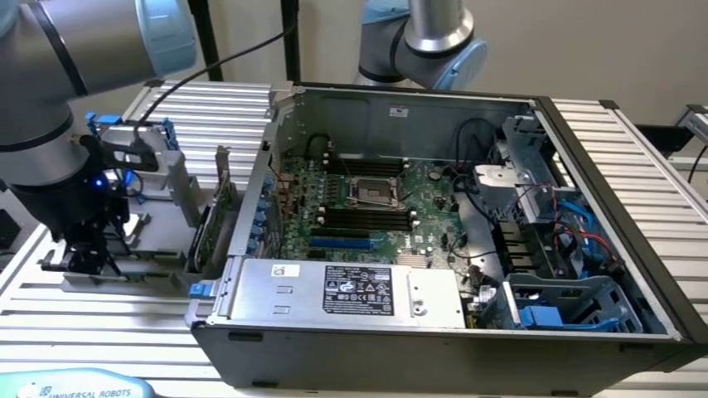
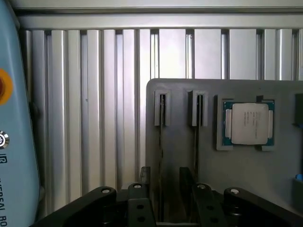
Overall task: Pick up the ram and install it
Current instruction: 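Pick up the ram and move it above insertion slot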
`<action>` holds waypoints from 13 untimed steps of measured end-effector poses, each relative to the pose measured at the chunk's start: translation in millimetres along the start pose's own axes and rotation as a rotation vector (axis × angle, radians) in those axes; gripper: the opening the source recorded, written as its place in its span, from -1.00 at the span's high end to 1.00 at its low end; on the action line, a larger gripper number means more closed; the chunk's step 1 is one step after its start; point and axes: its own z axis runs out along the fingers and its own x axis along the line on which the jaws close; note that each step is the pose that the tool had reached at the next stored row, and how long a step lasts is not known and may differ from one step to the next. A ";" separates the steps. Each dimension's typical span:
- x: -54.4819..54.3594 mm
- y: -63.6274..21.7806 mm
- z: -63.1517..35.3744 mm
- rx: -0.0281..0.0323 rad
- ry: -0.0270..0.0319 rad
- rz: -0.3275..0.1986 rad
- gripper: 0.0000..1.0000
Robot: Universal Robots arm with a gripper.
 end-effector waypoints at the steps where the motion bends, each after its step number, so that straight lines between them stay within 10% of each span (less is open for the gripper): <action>1: 0.0 -0.3 1.9 0.0000 0.0002 -0.003 0.23; 13: 0.0 -1.9 19.0 0.0001 0.0013 -0.035 0.23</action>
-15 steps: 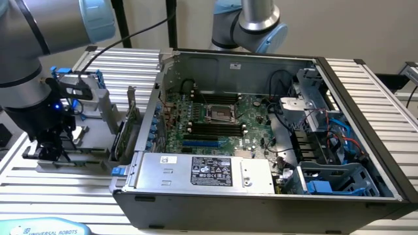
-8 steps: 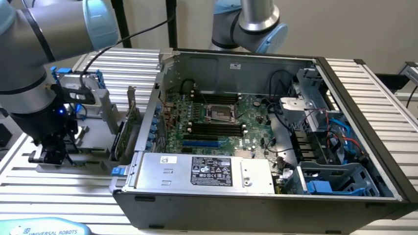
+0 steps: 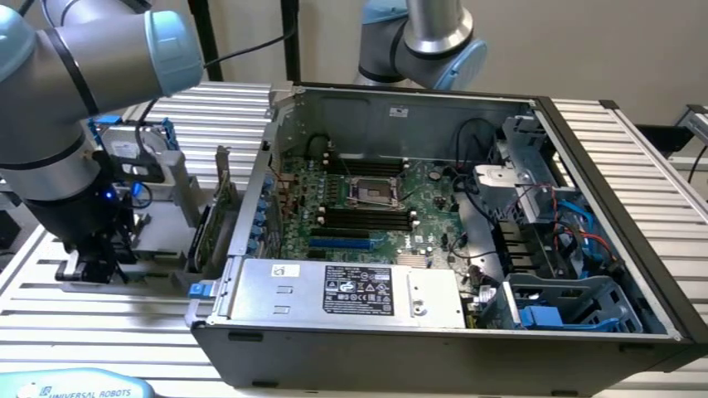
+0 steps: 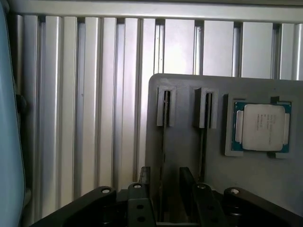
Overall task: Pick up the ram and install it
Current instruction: 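Pick up the ram and move it above insertion slot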
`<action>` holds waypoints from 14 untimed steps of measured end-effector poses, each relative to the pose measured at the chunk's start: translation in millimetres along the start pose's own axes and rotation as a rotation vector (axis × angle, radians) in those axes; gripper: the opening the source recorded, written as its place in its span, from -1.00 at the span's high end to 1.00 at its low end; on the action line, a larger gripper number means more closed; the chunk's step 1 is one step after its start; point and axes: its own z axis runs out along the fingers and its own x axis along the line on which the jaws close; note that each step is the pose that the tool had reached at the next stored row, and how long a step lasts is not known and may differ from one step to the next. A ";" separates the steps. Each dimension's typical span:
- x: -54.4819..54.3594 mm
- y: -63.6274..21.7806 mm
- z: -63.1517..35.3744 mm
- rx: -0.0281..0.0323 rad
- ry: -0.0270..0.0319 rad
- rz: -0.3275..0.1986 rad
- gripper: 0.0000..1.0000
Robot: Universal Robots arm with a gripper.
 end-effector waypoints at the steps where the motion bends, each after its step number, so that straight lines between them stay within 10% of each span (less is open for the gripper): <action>1: 0.0 -0.1 0.7 0.0000 -0.0002 -0.002 0.23; 14: 0.0 -0.5 7.6 0.0000 -0.0019 -0.004 0.26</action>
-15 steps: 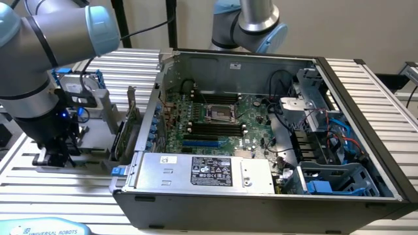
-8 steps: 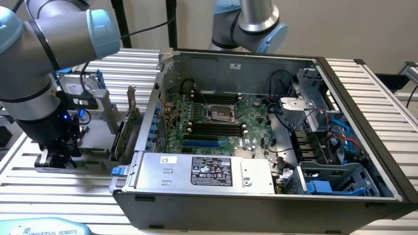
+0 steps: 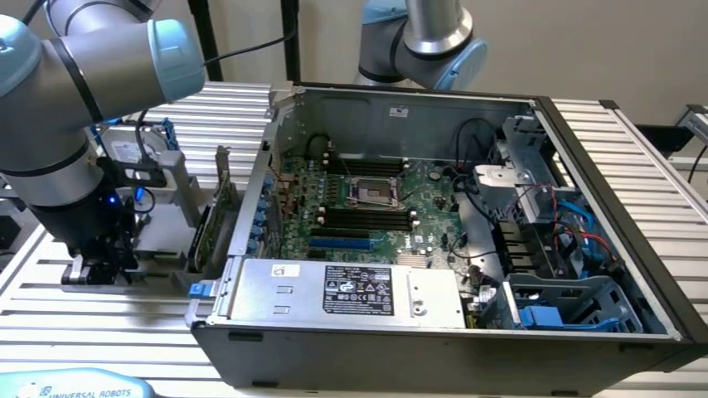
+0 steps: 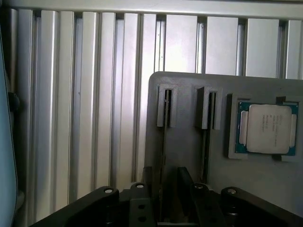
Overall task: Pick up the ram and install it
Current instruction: 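Pick up the ram and move it above insertion slot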
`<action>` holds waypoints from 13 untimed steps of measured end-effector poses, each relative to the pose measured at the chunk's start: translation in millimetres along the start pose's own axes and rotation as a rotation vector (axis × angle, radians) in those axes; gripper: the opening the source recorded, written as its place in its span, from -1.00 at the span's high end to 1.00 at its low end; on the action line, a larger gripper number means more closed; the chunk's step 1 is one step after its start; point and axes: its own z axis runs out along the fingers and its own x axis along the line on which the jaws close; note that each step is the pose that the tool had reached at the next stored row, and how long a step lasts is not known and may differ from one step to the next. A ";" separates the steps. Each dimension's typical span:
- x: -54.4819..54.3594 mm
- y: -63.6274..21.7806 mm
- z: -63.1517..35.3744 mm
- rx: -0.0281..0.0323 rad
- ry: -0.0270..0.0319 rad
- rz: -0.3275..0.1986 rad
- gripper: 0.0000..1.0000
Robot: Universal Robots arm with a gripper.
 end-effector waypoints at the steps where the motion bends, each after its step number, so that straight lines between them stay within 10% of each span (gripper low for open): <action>1: 0.0 0.0 0.0 0.0000 0.0000 0.000 0.26; 13: 0.0 -0.1 0.0 0.0010 -0.0002 0.002 0.41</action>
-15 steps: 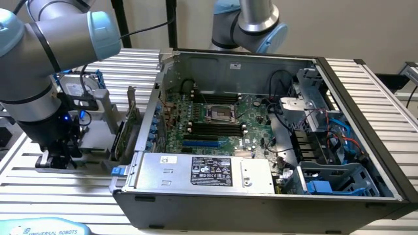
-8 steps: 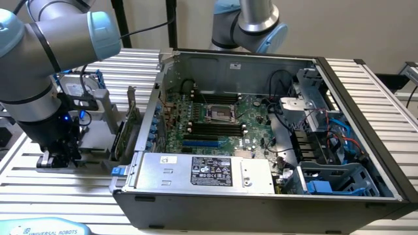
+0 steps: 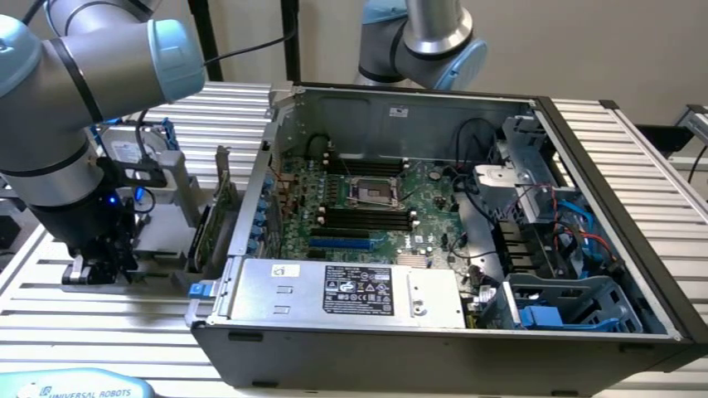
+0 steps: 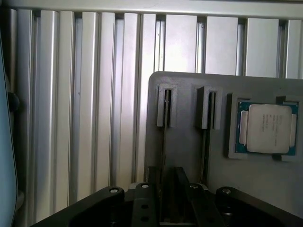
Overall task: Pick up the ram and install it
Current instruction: 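Pick up the ram and move it above insertion slot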
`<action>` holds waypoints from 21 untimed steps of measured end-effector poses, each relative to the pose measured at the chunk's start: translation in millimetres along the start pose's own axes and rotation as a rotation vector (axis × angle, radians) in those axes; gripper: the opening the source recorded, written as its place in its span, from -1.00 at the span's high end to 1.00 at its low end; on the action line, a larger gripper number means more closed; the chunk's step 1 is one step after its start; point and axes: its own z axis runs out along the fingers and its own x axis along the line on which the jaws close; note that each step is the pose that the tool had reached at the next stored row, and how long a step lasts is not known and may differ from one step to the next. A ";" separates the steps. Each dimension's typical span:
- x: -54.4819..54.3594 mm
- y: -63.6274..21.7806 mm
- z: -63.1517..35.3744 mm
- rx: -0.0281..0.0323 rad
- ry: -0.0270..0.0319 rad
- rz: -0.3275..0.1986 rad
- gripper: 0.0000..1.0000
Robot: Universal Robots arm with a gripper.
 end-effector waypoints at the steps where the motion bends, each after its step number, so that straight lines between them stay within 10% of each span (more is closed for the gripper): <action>1: 0.1 0.0 0.0 0.0011 0.0001 0.000 0.41; 21: 0.0 0.2 0.0 0.0042 0.0000 0.008 0.73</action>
